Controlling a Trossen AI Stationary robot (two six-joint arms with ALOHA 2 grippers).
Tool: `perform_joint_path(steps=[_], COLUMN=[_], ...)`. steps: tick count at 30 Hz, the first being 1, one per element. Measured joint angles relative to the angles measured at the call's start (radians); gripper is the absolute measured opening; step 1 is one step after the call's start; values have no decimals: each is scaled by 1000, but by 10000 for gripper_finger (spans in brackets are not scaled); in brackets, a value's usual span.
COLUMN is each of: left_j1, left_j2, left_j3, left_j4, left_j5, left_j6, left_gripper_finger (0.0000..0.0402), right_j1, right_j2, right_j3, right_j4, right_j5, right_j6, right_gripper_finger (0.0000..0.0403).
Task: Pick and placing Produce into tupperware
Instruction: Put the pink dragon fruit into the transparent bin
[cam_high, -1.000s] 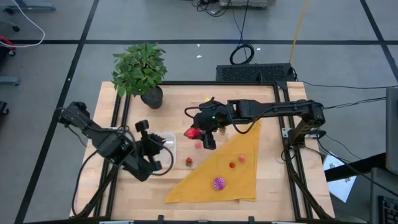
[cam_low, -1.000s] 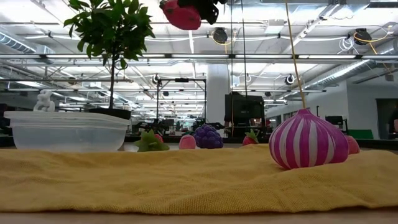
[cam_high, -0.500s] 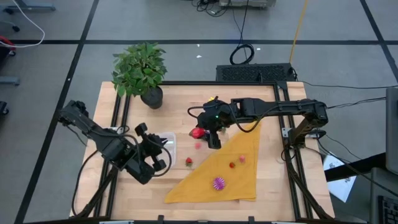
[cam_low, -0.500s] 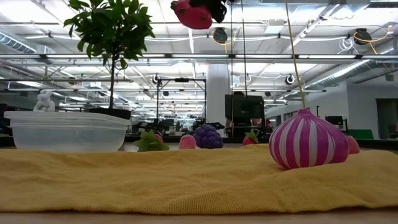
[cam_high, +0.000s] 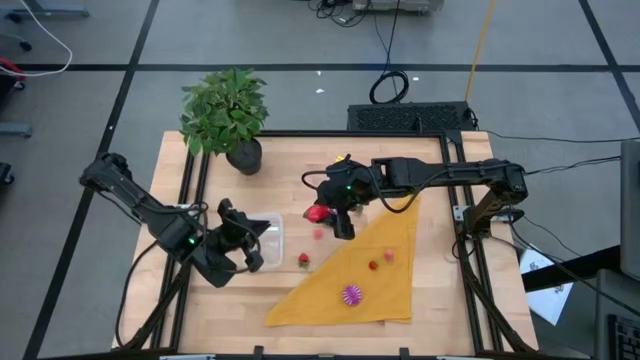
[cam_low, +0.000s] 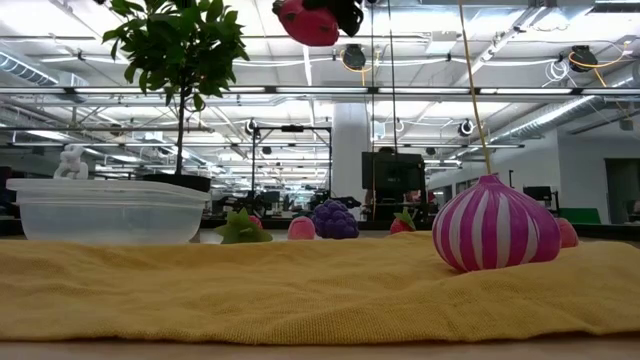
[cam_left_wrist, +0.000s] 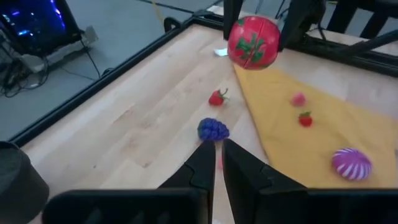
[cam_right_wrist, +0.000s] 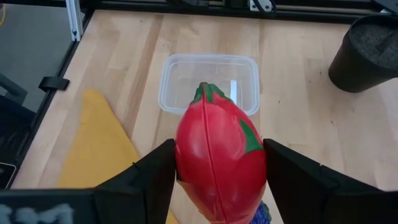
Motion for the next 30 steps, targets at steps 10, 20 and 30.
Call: perform_joint_path(steps=[10, 20, 30], left_j1=[10, -18, -178], left_j2=[2, -20, -19], left_j3=[-84, -140, -181], left_j4=[58, 55, 62], left_j5=[-59, -113, -204], left_j6=[-94, -229, -268], left_gripper_finger=[35, 35, 35], right_j1=[0, 0, 0], right_j2=[0, 0, 0], right_j3=[0, 0, 0], right_j4=[11, 19, 18], right_j5=[0, 0, 0], right_j6=[3, 3, -3], right_gripper_finger=[212, 212, 212])
